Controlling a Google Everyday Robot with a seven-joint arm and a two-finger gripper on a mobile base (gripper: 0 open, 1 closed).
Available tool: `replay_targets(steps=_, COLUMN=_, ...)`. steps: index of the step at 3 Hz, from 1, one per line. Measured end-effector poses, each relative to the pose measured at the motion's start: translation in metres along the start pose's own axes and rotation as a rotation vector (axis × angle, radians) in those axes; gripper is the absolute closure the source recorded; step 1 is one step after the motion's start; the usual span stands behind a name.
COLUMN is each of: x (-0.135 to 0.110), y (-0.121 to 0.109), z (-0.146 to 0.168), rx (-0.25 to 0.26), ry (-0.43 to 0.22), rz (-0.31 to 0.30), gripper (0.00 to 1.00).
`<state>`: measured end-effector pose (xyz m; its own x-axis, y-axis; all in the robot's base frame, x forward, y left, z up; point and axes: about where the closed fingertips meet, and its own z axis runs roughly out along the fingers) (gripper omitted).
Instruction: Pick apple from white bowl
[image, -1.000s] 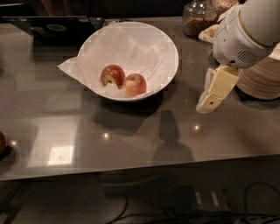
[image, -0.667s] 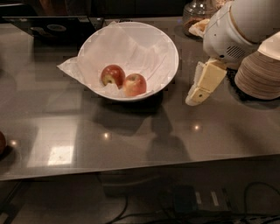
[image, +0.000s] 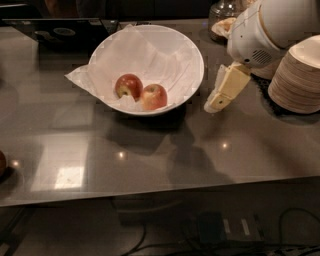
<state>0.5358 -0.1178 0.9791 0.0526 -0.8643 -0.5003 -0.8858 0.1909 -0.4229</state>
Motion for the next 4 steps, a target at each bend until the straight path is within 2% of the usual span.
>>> replay_targets(steps=1, x=-0.012, y=-0.013, z=0.013, rx=0.011, ry=-0.072, rz=0.005, gripper=0.03)
replay_targets(steps=2, x=-0.027, y=-0.023, z=0.022, rx=0.003, ry=-0.13, rz=0.003, gripper=0.24)
replay_targets(steps=3, x=-0.039, y=-0.029, z=0.025, rx=-0.029, ry=-0.19, rz=0.001, gripper=0.43)
replay_targets(steps=4, x=-0.051, y=-0.032, z=0.029, rx=-0.097, ry=-0.253, rz=0.004, gripper=0.31)
